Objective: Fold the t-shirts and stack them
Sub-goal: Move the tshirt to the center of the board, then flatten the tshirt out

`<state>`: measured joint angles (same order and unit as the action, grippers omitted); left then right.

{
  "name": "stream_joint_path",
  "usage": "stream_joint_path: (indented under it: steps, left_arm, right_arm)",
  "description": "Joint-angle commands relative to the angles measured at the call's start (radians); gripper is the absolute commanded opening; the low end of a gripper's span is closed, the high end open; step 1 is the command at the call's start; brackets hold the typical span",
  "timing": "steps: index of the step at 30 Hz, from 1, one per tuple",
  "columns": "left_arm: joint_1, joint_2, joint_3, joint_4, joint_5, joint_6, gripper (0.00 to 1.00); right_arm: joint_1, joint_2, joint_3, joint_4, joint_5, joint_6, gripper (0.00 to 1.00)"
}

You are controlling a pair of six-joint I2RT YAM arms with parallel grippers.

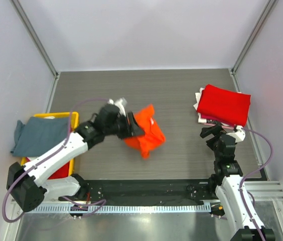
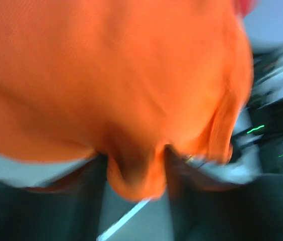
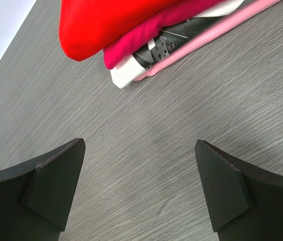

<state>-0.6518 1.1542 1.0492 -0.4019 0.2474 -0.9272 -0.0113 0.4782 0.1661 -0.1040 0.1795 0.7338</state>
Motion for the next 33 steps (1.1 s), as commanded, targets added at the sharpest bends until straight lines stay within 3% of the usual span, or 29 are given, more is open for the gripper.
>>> stream_joint_path:
  steps: [1, 3, 6, 11, 18, 20, 22, 31, 33]
  left_arm:
    - [-0.147, -0.059, -0.145, -0.037, -0.144, 0.105, 0.58]
    - [-0.170, -0.099, -0.213, -0.073, -0.194, 0.106, 0.79]
    - [-0.178, -0.142, -0.235, -0.103, -0.238, 0.131, 0.84]
    - [-0.218, -0.070, -0.149, -0.104, -0.293, 0.171, 0.85]
    - [-0.367, 0.277, 0.104, -0.169, -0.399, 0.189, 0.81]
    - [-0.379, 0.396, 0.195, -0.222, -0.427, 0.179, 0.67]
    - [-0.394, 0.503, 0.277, -0.270, -0.445, 0.169, 0.61]
    - [-0.462, 0.803, 0.525, -0.472, -0.560, 0.140, 0.62]
    - [-0.463, 0.838, 0.526, -0.480, -0.571, 0.136, 0.56]
  right_arm:
    - [0.002, 0.002, 0.010, 0.050, -0.020, -0.030, 0.97]
    - [0.002, 0.010, 0.013, 0.073, -0.092, -0.077, 0.97]
    - [0.002, 0.031, 0.010, 0.134, -0.237, -0.128, 0.97]
    - [0.002, 0.059, 0.007, 0.171, -0.299, -0.146, 0.90]
    - [0.002, 0.054, 0.003, 0.179, -0.321, -0.151, 0.83]
    - [0.002, 0.051, 0.003, 0.181, -0.322, -0.151, 0.82]
    - [0.002, 0.048, 0.001, 0.181, -0.322, -0.149, 0.82]
    - [0.002, 0.034, -0.002, 0.175, -0.321, -0.149, 0.82]
    - [0.002, 0.031, -0.002, 0.174, -0.319, -0.149, 0.83]
